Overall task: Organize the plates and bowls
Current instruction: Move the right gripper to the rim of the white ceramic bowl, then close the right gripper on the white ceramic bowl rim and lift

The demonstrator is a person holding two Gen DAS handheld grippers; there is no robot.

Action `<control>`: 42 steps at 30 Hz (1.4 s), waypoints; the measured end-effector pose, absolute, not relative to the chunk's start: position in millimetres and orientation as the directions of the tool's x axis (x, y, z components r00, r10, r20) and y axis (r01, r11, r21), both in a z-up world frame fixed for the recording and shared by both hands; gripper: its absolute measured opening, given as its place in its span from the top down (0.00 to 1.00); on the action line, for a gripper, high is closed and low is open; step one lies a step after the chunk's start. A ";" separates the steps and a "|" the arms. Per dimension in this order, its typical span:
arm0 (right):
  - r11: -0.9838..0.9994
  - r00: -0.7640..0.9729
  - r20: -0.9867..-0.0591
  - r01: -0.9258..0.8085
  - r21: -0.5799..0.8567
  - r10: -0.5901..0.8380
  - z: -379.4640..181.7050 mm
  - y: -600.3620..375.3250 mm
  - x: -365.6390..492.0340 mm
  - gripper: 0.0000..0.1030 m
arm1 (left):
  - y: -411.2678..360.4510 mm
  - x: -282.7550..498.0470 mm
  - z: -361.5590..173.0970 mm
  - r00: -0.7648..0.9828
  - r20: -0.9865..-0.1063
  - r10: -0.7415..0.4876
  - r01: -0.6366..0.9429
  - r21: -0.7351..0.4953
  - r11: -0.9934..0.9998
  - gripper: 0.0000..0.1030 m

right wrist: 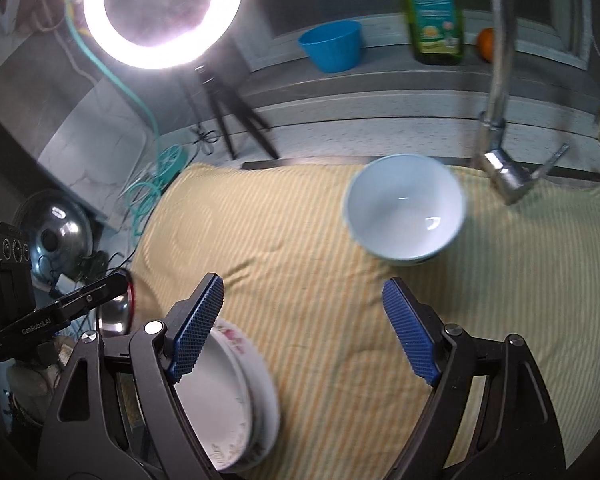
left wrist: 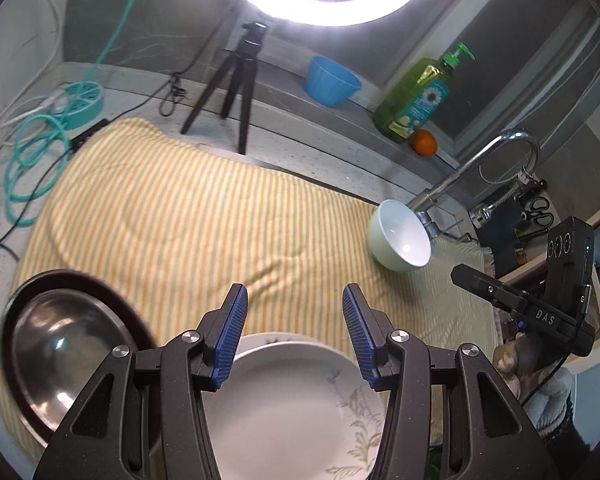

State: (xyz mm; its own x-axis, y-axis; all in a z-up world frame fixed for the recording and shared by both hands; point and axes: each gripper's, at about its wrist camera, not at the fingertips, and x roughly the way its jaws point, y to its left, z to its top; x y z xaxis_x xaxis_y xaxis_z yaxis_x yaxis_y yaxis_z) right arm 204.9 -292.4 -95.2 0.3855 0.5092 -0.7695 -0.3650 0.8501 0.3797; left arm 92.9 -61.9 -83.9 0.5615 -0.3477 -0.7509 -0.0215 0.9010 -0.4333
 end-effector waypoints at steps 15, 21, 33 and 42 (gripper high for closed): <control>0.866 0.391 -0.773 -0.238 0.440 0.500 -129.0 -362.2 264.8 0.35 | -147.2 179.7 -110.5 0.466 -0.750 -0.468 0.054 -0.505 0.862 0.56; 0.848 0.338 -0.778 -0.225 0.480 0.530 -147.4 -362.8 281.7 0.52 | -162.6 207.1 -128.1 0.422 -0.755 -0.502 0.026 -0.544 0.839 0.60; 0.844 0.306 -0.788 -0.226 0.486 0.535 -162.5 -358.6 305.1 0.72 | -182.9 236.8 -144.2 0.402 -0.785 -0.472 0.020 -0.507 0.861 0.77; 0.842 0.278 -0.796 -0.217 0.493 0.538 -170.4 -356.3 310.8 0.83 | -191.3 241.6 -155.5 0.374 -0.799 -0.471 0.029 -0.497 0.867 0.85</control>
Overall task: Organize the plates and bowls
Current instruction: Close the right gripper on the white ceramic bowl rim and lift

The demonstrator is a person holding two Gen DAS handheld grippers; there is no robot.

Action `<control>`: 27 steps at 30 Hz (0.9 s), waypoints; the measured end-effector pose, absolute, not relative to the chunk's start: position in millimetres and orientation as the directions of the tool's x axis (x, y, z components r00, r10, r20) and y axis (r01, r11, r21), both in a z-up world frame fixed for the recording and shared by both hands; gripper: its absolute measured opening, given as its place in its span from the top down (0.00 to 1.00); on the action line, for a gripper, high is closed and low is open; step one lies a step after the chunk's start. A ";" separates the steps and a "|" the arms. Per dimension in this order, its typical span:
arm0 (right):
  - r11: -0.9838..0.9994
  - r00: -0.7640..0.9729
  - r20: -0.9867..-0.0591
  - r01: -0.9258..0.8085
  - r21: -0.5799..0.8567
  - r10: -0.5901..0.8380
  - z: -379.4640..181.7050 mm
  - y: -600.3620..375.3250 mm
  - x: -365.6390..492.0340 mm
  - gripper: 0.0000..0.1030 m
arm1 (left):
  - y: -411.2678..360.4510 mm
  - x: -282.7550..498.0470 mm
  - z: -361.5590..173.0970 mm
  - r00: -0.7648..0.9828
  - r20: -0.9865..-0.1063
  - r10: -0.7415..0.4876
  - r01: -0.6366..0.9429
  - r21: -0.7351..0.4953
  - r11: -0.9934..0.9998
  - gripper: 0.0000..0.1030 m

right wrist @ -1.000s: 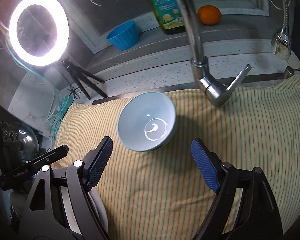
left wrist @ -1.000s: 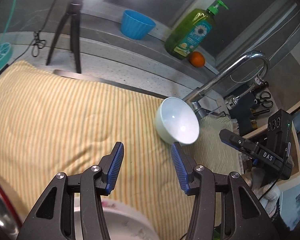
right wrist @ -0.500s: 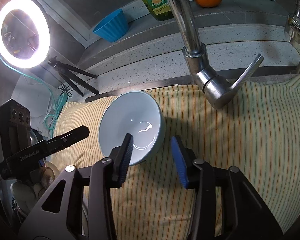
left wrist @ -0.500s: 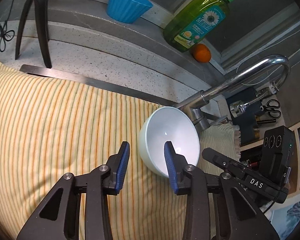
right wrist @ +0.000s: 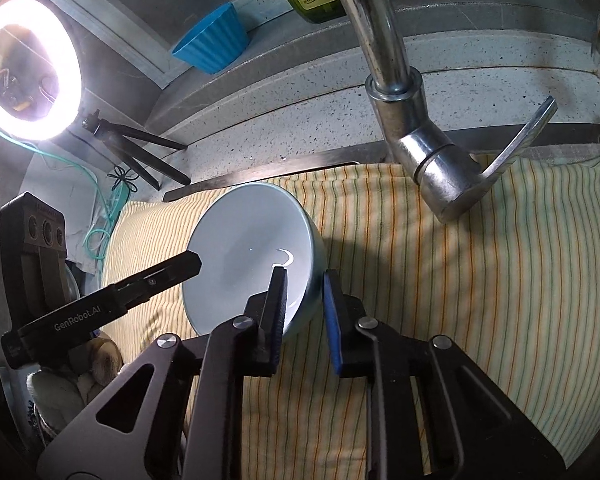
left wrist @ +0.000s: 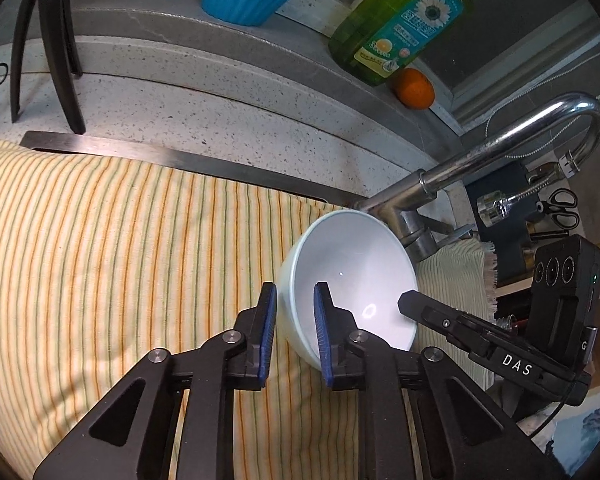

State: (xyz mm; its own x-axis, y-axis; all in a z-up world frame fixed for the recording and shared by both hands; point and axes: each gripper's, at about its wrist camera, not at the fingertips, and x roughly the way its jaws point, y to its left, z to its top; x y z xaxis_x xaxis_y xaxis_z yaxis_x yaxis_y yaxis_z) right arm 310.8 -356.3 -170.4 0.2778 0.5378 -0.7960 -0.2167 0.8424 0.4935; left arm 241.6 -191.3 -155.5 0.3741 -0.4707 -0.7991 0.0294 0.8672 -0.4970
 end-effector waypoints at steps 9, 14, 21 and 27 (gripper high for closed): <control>0.843 0.280 -0.796 -0.230 0.487 0.536 -168.3 -356.6 308.9 0.86 | -193.0 236.5 -150.7 0.390 -0.801 -0.454 0.027 -0.483 0.875 0.85; 0.826 0.276 -0.781 -0.248 0.505 0.560 -161.8 -356.0 301.6 0.86 | -190.5 224.9 -139.8 0.415 -0.794 -0.443 0.027 -0.476 0.879 0.85; 0.800 0.275 -0.755 -0.291 0.524 0.595 -141.8 -345.0 281.3 0.86 | -179.8 198.8 -121.9 0.461 -0.785 -0.414 0.016 -0.459 0.888 0.85; 0.787 0.300 -0.734 -0.345 0.512 0.609 -114.3 -318.6 250.8 0.86 | -156.1 170.6 -102.3 0.504 -0.765 -0.401 0.025 -0.450 0.892 0.85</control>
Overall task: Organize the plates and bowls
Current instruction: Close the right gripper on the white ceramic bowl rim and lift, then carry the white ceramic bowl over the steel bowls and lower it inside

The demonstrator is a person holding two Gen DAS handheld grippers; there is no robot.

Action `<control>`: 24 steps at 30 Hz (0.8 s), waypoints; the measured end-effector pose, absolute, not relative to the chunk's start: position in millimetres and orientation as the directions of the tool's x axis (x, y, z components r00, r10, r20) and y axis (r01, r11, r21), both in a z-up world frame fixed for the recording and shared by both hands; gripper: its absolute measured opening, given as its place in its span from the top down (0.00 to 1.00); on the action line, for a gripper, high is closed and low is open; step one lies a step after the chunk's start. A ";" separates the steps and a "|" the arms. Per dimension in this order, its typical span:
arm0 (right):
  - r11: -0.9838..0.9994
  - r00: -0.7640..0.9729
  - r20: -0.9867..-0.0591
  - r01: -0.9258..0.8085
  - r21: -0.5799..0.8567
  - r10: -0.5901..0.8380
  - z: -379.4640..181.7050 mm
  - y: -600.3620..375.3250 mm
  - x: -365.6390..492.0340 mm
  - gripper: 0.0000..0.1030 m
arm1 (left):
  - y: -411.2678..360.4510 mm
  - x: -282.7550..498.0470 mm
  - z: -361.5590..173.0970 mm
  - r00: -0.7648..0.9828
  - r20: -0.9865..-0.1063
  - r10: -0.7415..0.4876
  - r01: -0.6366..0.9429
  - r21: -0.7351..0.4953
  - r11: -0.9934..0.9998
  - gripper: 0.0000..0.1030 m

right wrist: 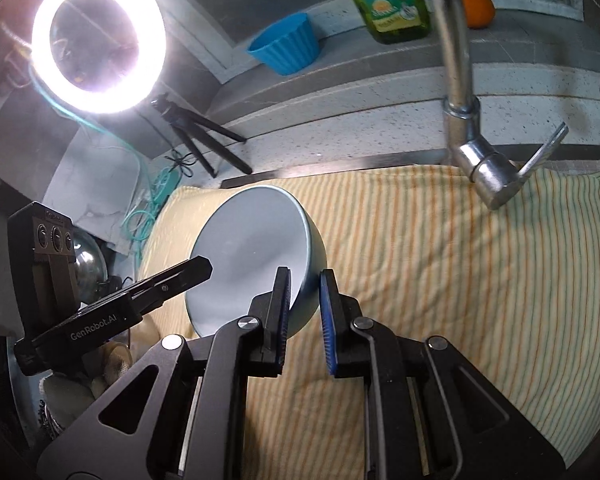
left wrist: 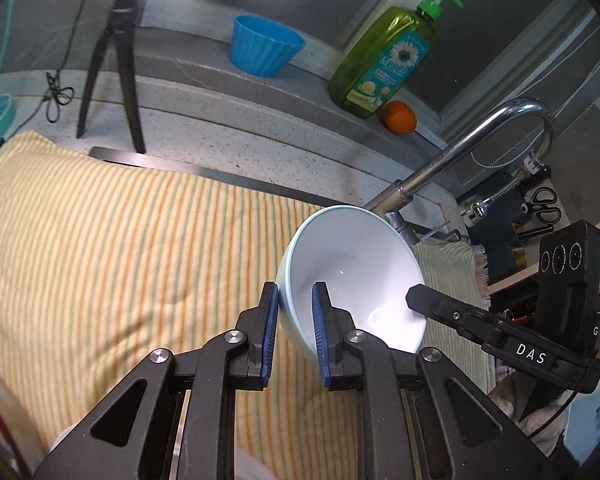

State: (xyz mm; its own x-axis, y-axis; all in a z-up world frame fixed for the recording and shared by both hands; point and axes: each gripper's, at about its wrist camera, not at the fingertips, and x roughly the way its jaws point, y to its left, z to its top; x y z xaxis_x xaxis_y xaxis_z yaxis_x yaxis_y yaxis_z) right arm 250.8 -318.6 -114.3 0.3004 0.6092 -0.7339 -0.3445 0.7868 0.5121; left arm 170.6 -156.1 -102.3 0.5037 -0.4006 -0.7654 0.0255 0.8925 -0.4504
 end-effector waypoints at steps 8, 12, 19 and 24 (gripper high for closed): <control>0.760 0.286 -0.718 -0.403 0.511 0.634 -94.8 -265.3 210.4 0.86 | -98.6 128.0 -77.1 0.555 -0.736 -0.387 0.012 -0.458 0.889 0.85; 0.741 0.270 -0.711 -0.436 0.511 0.649 -88.8 -233.1 191.2 0.86 | -67.2 104.7 -68.0 0.580 -0.726 -0.369 -0.009 -0.458 0.889 0.85; 0.694 0.222 -0.699 -0.504 0.515 0.680 -79.2 -183.3 158.5 0.86 | -20.9 65.1 -59.8 0.617 -0.717 -0.325 -0.066 -0.459 0.886 0.85; 0.659 0.178 -0.702 -0.556 0.506 0.689 -77.2 -146.7 140.1 0.86 | 10.5 39.3 -60.5 0.633 -0.718 -0.290 -0.118 -0.460 0.880 0.85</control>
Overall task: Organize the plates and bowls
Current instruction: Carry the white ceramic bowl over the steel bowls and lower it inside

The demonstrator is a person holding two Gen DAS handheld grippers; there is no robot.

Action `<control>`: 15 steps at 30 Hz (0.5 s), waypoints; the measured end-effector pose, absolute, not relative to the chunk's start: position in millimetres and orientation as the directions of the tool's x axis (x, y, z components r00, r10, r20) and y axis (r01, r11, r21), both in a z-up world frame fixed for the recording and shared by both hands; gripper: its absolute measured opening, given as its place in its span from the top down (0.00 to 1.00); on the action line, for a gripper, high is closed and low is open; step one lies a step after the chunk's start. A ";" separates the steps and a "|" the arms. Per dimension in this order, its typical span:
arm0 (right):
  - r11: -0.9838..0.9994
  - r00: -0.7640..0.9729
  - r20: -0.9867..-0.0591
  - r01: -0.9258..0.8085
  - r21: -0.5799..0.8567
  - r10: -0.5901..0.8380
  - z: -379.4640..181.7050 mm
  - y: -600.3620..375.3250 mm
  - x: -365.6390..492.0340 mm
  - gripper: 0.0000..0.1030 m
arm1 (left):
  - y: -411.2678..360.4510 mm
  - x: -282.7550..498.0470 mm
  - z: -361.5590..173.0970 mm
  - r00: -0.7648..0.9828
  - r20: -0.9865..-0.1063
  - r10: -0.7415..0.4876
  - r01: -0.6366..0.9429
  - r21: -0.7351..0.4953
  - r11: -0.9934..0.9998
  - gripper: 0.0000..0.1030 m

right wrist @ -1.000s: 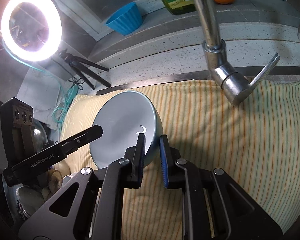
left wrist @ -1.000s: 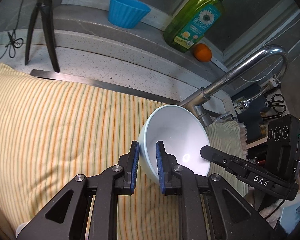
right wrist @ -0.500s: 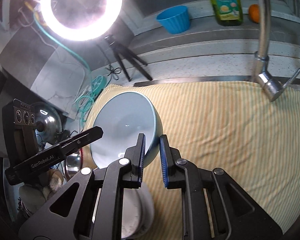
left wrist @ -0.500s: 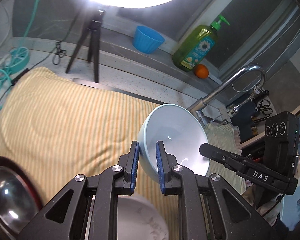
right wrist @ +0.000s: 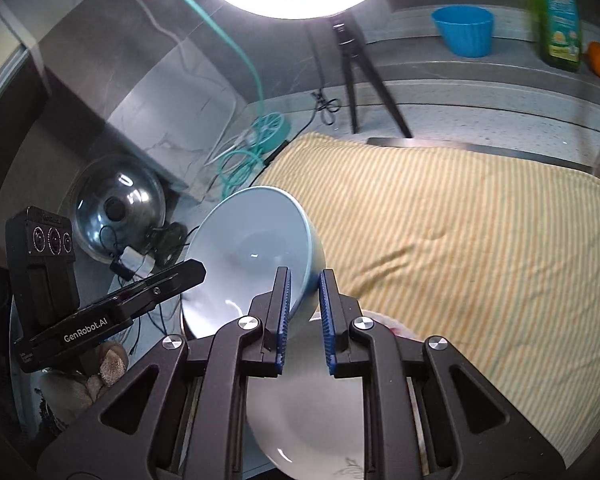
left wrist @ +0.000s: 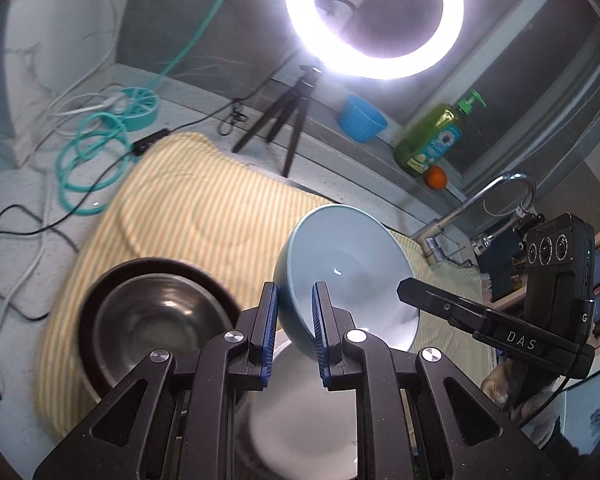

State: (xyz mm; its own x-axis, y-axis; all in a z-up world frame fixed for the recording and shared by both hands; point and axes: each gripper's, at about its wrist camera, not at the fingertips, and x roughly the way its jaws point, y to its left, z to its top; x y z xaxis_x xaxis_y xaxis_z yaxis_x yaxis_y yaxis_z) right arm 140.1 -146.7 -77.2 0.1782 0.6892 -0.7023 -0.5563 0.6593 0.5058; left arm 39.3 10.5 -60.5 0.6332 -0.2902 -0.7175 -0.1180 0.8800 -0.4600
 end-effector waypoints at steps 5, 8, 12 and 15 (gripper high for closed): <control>0.632 0.135 -0.714 -0.597 0.494 0.687 -81.5 -112.5 126.8 0.86 | 36.7 18.7 -64.5 0.644 -0.721 -0.256 -0.169 -0.461 0.871 0.85; 0.624 0.112 -0.730 -0.616 0.482 0.674 -87.8 -92.1 119.9 0.86 | 51.6 8.9 -70.9 0.642 -0.729 -0.239 -0.204 -0.463 0.863 0.85; 0.619 0.087 -0.757 -0.638 0.457 0.648 -100.4 -68.9 110.1 0.86 | 66.3 -0.6 -78.2 0.638 -0.739 -0.218 -0.239 -0.458 0.856 0.85; 0.621 0.072 -0.776 -0.649 0.441 0.627 -110.0 -56.8 106.5 0.86 | 72.6 -4.7 -83.9 0.630 -0.747 -0.210 -0.252 -0.453 0.855 0.85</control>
